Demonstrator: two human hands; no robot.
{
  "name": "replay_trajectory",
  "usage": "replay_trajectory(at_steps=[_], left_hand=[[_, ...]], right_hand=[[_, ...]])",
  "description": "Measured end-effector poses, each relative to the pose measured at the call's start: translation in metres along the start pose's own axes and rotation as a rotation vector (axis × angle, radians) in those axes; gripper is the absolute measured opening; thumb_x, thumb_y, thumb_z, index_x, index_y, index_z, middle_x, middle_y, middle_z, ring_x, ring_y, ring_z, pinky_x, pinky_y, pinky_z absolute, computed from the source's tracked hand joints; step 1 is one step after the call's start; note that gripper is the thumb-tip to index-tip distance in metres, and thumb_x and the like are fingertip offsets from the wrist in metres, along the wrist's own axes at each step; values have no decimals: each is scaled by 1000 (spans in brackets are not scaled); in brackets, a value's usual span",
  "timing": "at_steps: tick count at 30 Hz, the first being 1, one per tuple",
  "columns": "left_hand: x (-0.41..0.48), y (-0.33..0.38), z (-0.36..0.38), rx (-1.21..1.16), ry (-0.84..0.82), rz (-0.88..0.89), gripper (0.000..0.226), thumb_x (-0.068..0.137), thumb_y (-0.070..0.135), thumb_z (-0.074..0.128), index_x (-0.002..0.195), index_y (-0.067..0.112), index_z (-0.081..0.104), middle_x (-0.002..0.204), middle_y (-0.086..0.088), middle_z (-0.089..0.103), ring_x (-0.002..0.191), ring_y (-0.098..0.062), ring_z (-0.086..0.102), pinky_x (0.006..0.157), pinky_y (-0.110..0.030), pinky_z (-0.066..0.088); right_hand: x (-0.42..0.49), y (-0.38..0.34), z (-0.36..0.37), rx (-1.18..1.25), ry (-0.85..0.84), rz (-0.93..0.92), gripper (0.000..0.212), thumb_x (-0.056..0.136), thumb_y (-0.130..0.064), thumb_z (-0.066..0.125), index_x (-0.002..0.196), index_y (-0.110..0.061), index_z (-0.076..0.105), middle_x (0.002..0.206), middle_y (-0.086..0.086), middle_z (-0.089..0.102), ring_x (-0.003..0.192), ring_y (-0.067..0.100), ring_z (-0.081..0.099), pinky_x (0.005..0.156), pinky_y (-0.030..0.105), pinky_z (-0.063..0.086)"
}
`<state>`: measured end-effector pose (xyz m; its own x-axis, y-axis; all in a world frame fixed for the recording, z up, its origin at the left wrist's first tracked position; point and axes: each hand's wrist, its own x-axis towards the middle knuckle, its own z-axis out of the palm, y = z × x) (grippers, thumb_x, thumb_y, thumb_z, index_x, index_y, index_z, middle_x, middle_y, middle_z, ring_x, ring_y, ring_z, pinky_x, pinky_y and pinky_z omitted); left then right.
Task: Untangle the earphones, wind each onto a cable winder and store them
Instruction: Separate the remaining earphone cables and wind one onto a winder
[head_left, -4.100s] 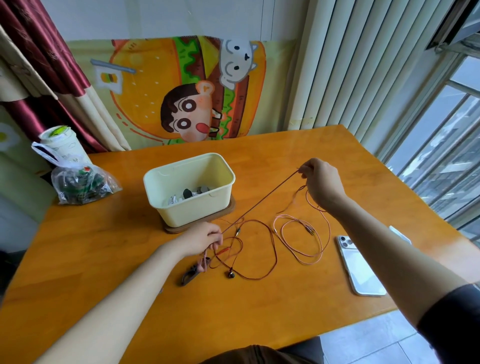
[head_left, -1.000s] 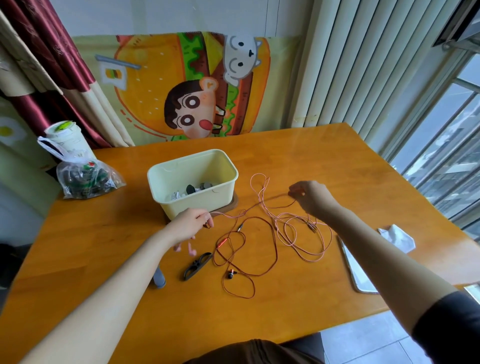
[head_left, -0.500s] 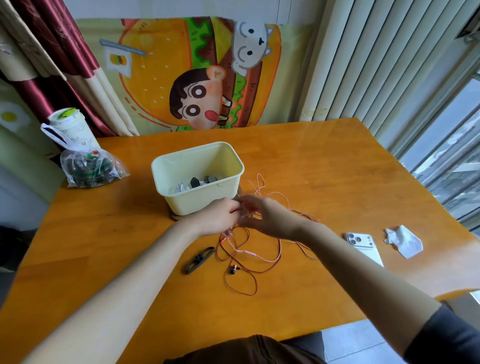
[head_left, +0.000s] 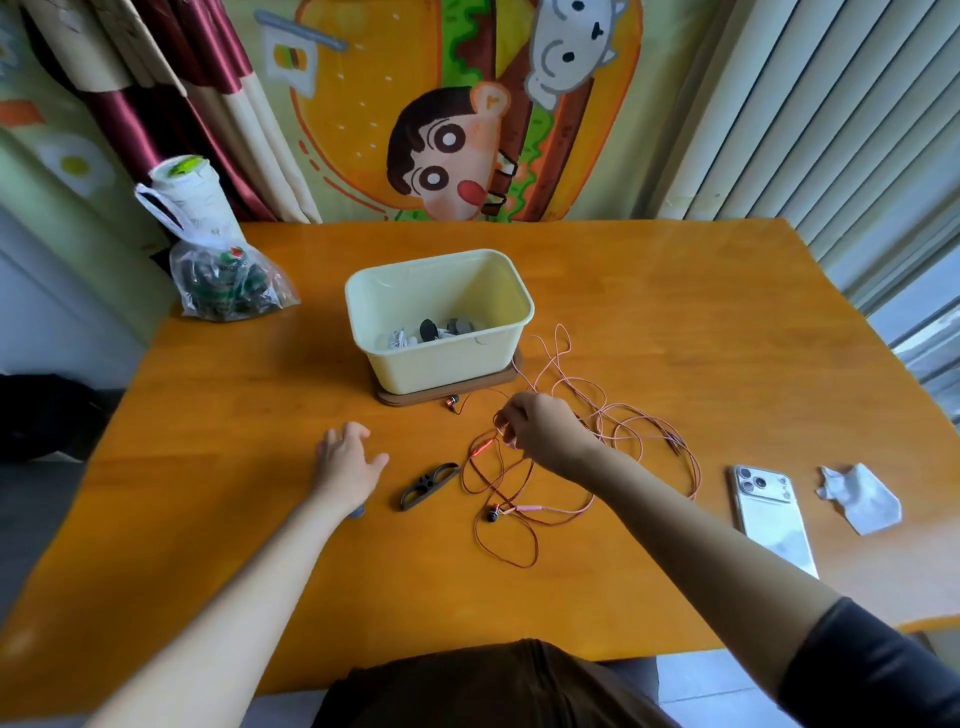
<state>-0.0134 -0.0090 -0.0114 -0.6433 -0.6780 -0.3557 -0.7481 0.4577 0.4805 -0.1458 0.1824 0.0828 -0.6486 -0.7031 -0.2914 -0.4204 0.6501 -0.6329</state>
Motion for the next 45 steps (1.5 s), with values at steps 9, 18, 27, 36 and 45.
replay_trajectory(at_steps=[9, 18, 27, 36, 45], left_hand=[[0, -36, 25, -34, -87, -233, 24, 94, 15, 57, 108, -4, 52, 107, -20, 62, 96, -35, 60, 64, -32, 41], [-20, 40, 13, -671, -257, 23, 18, 100, 8, 43, 110, 4, 56, 85, -12, 62, 71, -17, 60, 70, -27, 53], [-54, 112, 3, -1306, -406, 55, 22, 101, 10, 42, 106, 7, 63, 90, -7, 68, 77, -18, 65, 74, -29, 55], [-67, 129, -3, -1491, -422, -113, 23, 101, 8, 40, 100, 5, 63, 98, -14, 66, 76, -19, 66, 63, -23, 58], [-73, 137, -9, -1537, -454, -160, 25, 100, 4, 37, 98, 4, 62, 84, -12, 63, 54, -13, 63, 52, -19, 50]], right_hand=[[4, 3, 6, 9, -89, 75, 31, 101, -9, 34, 118, -3, 58, 94, 6, 61, 83, 11, 56, 59, 8, 39], [9, -29, -30, 185, 77, -106, 28, 100, -7, 31, 105, -10, 59, 78, -2, 59, 63, 5, 53, 54, 13, 40], [-6, -13, -30, 96, 128, -151, 26, 98, -23, 48, 94, -7, 68, 77, -5, 60, 60, -2, 54, 53, 6, 39], [-17, 6, -17, 66, 211, -102, 18, 97, -25, 51, 94, -11, 63, 59, -7, 60, 48, 2, 53, 47, 8, 40], [-24, 0, -13, 19, 379, -125, 12, 95, -15, 50, 98, -7, 59, 82, 0, 63, 73, 14, 64, 64, 25, 54]])
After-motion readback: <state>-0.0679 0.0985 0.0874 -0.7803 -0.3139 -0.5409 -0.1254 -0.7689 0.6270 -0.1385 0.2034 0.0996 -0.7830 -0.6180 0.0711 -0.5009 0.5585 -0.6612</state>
